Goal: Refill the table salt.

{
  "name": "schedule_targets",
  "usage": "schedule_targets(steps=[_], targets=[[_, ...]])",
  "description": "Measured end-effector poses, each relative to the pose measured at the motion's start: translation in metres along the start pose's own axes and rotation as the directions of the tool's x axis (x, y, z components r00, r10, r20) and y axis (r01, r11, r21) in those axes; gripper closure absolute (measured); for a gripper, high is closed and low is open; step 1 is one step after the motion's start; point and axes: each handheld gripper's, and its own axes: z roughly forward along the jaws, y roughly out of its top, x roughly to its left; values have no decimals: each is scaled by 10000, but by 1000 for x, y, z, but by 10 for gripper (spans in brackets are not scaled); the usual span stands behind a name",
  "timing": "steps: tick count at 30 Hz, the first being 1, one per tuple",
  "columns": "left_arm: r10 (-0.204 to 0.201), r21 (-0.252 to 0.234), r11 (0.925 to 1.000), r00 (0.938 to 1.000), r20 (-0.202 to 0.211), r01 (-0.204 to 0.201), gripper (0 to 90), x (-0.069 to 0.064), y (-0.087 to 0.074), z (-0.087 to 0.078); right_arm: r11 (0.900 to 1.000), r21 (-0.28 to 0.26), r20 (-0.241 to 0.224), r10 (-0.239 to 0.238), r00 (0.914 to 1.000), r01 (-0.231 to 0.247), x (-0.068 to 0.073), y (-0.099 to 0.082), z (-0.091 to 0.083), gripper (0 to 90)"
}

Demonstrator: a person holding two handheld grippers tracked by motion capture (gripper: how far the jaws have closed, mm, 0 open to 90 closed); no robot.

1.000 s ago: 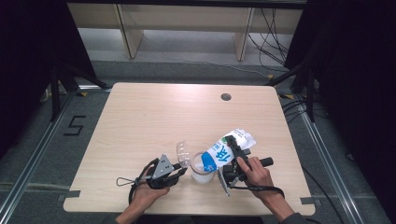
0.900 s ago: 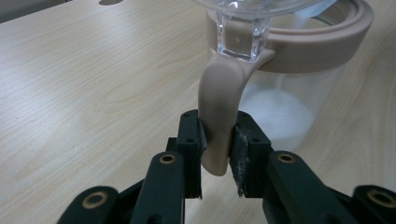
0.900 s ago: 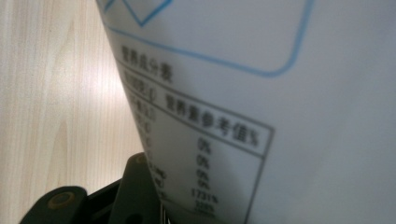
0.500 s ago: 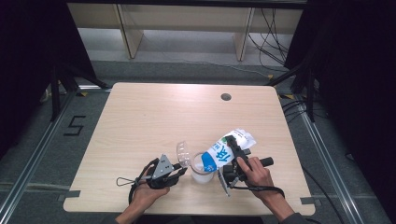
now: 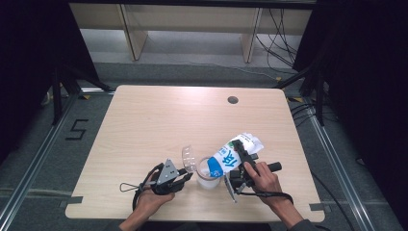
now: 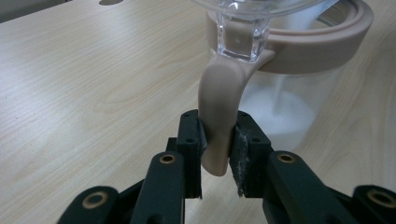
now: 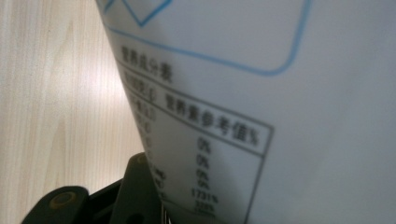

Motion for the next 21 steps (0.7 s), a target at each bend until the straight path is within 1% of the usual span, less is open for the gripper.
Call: schedule_targets(steps=[1,2,3,4,5,8,12,13,14,17,18,21], targets=[[5,0,10000,10000,-2,-5,743,0,0,0,9999,-72,14,-146,9999,146,-1,0,1,613],[-9,-5,10000,10000,0,9,743,0,0,0,9996,36,-86,-276,9996,276,-2,1,0,613],[-21,-8,10000,10000,3,21,743,0,0,0,9997,-130,0,-211,9998,211,-2,0,1,613],[-18,-4,10000,10000,-6,18,743,0,0,0,9998,41,-94,-184,9998,184,-2,1,-1,613],[110,8,9999,9999,65,-110,743,1,0,0,9998,-120,2,-170,9999,170,-1,1,0,613],[45,-18,10000,10000,10,-45,743,0,0,0,9996,-122,-9,-237,9997,237,-1,1,0,615],[129,0,9999,9999,19,-129,743,1,0,0,9997,-104,-18,-216,9998,215,-1,1,0,616],[35,-14,10000,10000,15,-35,743,0,0,0,9997,-104,-15,-201,9998,201,-1,1,0,616],[127,-11,9999,9999,13,-127,743,1,0,0,9997,-115,-5,-200,9998,200,-1,1,0,617],[25,6,10000,10000,64,-25,743,1,0,0,9998,-94,-16,-195,9998,194,-1,1,0,617],[108,2,9999,9999,61,-108,743,1,0,0,9998,-96,-8,-183,9998,183,-1,1,0,617],[122,-16,9999,9999,12,-122,743,1,0,0,9998,-93,-10,-189,9998,189,-1,1,0,618]])
